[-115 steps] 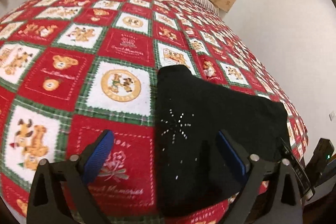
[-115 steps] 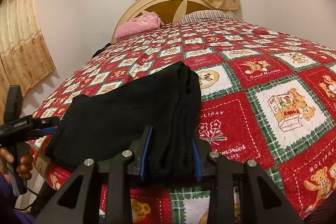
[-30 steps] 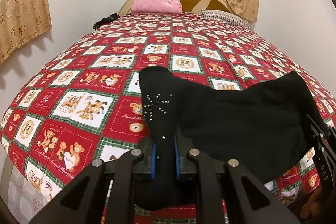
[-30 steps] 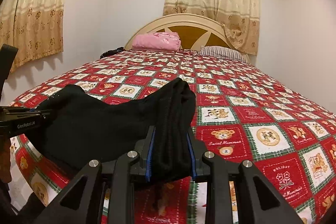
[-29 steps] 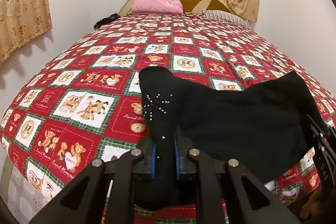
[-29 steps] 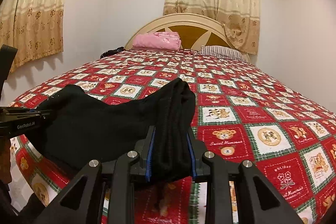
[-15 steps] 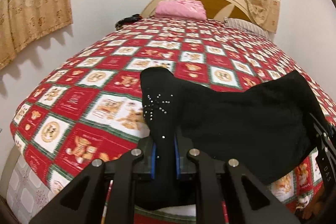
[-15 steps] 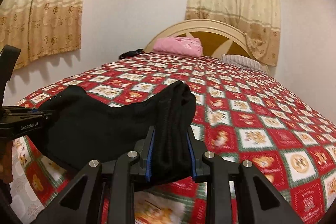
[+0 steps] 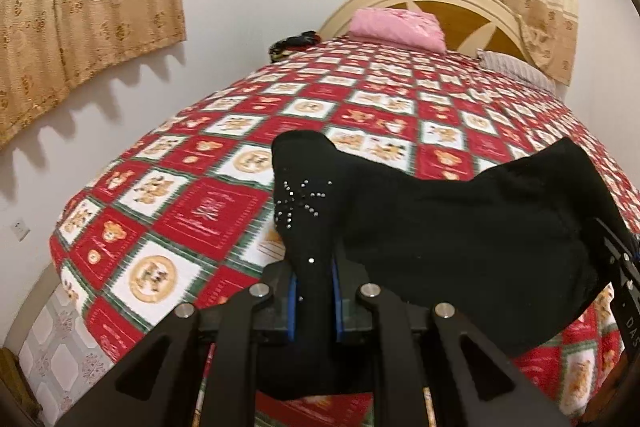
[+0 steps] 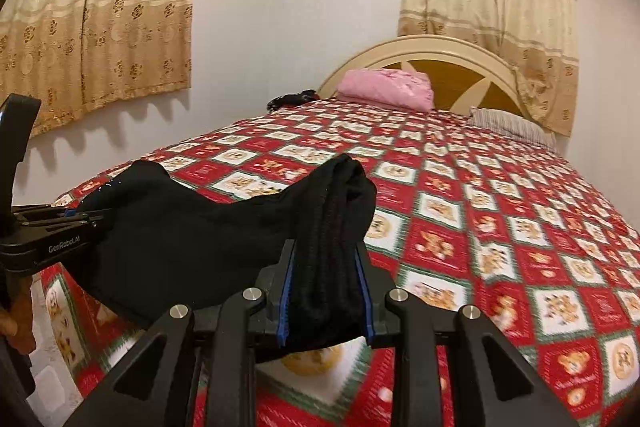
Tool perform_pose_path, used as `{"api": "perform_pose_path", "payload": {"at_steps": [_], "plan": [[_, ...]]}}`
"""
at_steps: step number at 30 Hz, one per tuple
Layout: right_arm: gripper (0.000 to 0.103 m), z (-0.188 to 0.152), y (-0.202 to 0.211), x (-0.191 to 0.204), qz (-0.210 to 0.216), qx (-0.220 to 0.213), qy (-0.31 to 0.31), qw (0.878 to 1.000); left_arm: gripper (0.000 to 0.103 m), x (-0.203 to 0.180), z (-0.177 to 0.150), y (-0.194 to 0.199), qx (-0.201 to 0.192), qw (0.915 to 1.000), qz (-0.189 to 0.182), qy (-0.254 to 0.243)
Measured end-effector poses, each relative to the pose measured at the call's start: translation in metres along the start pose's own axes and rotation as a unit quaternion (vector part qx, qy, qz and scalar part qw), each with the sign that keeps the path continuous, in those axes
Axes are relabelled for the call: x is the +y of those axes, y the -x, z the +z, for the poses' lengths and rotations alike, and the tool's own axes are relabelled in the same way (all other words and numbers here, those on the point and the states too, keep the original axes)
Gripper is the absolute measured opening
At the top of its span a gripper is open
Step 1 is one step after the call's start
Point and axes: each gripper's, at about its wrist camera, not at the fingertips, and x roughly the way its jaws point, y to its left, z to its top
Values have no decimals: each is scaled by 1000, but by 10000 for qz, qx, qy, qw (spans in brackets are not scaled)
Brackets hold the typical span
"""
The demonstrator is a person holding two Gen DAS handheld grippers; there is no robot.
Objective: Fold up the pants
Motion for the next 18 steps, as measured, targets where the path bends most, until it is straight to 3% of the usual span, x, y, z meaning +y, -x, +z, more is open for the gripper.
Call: {"api": "perform_pose_path", "payload": {"at_steps": [8,18], "plan": [[28,6,-45,16,-4,282,264,9993,16,10,8,-33,108,9993,358,-4],[28,-5,-85,14,-55,1096,335,9934,17,14,-2,-62,505,9981,366,20]]}}
